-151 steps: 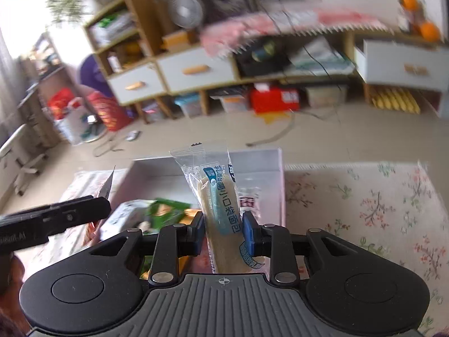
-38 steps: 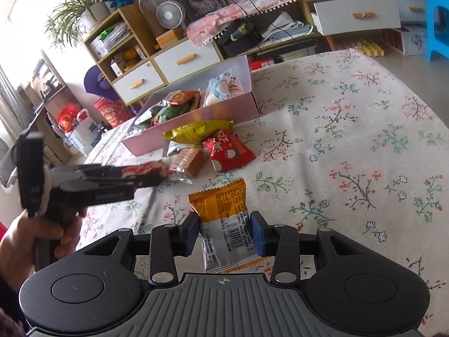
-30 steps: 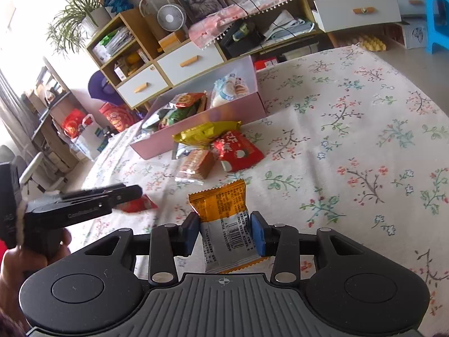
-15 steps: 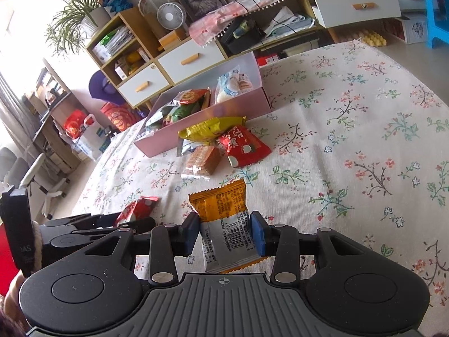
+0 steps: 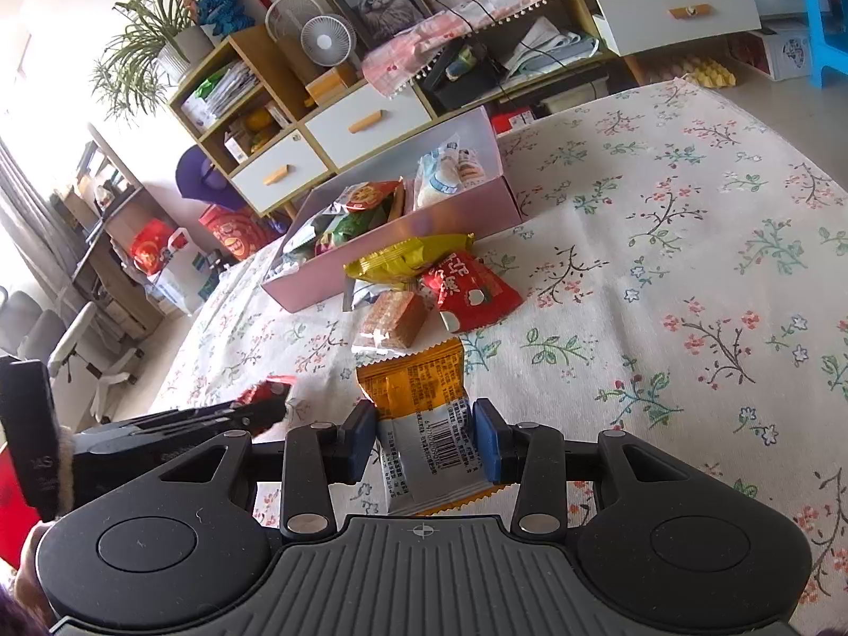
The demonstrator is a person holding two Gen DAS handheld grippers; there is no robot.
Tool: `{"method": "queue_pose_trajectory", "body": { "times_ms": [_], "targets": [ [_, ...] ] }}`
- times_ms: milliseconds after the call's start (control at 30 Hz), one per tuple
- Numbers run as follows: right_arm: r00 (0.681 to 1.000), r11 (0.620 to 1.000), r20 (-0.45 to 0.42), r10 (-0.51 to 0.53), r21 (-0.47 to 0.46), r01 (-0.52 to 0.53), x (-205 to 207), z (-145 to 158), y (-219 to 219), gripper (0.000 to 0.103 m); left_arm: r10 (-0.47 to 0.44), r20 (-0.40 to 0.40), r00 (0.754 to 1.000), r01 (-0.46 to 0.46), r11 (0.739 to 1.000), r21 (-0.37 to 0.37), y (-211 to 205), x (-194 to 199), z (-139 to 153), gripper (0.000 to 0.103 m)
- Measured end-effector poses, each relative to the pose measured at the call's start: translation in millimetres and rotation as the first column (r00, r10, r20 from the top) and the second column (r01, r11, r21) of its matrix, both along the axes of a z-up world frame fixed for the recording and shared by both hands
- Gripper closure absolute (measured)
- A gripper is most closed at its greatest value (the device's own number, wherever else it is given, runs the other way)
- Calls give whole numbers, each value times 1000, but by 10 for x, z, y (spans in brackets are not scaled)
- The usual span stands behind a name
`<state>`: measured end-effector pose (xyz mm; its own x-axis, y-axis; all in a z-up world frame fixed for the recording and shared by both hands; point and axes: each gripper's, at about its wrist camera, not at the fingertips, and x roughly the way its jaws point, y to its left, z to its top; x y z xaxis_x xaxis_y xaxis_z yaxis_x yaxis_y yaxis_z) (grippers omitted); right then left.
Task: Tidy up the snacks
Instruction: 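Carry both packets into the pink box and open both grippers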
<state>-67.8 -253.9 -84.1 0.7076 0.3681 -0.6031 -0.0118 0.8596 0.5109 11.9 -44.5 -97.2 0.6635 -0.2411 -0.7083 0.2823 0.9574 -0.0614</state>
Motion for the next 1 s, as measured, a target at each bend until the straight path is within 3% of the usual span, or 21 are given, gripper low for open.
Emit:
{"method": "queue_pose_trajectory", "body": {
  "times_ms": [567, 867, 1000],
  "targets": [
    [998, 1000, 56, -18, -2, 18, 263, 175, -124, 64, 34, 45, 998, -32, 998, -56, 132, 176, 228, 73],
    [994, 999, 102, -44, -9, 45, 678, 358, -227, 64, 2, 65, 998, 5, 994, -107, 15, 469, 350, 73],
    [989, 1000, 149, -13, -8, 14, 990, 529, -169, 64, 20, 121, 992, -6, 993, -120, -11, 760, 521, 73]
  ]
}}
